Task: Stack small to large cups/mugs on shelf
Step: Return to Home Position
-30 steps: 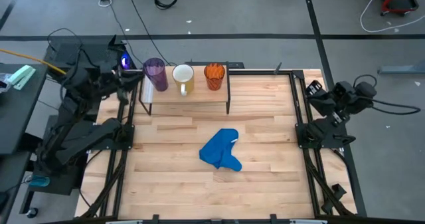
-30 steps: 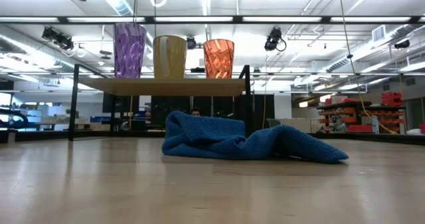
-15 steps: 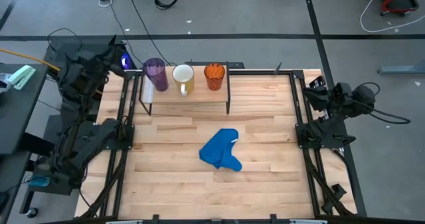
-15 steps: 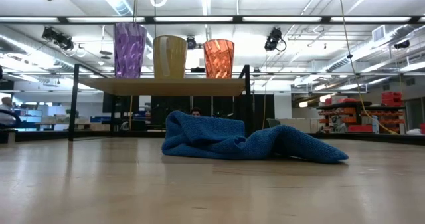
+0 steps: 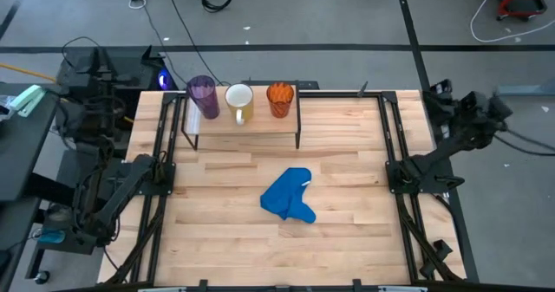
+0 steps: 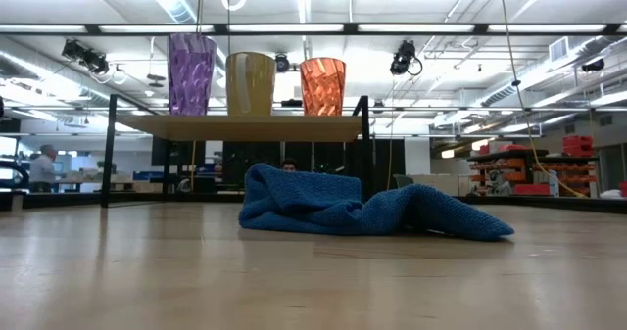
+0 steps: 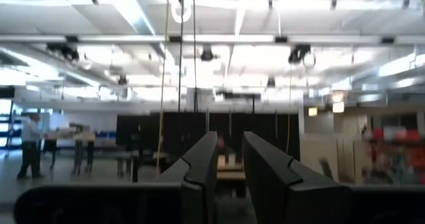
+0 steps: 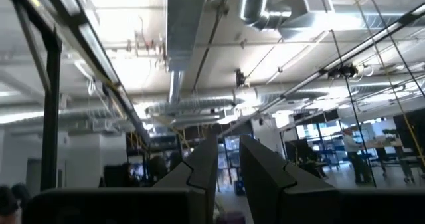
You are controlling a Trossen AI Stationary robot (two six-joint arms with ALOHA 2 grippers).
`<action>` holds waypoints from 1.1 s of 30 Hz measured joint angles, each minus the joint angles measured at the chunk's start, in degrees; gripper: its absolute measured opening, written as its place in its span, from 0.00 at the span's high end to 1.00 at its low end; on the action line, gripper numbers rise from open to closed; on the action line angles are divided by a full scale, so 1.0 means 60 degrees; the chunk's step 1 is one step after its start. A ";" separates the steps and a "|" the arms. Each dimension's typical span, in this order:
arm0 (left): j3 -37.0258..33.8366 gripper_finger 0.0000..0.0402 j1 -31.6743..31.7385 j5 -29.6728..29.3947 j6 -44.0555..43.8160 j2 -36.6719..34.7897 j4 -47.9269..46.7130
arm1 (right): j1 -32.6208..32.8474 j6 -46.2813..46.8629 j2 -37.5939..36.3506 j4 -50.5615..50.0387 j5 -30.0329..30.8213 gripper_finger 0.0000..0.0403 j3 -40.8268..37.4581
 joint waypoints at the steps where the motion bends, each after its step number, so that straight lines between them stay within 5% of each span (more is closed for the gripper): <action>1: 0.0000 0.80 0.0000 -0.0002 0.0000 -0.0088 0.0151 | 0.0000 0.0017 0.0065 -0.0005 -0.0007 0.82 0.0195; 20: -0.0004 0.80 0.0000 -0.0002 -0.0047 -0.1844 -0.0127 | 0.0000 -0.0998 0.3105 -0.0758 -0.1099 0.82 0.3103; 33: 0.0081 0.78 0.0000 -0.0522 0.0223 -0.3765 -0.1208 | 0.0000 -0.0776 0.1778 -0.1714 -0.1585 0.82 0.3226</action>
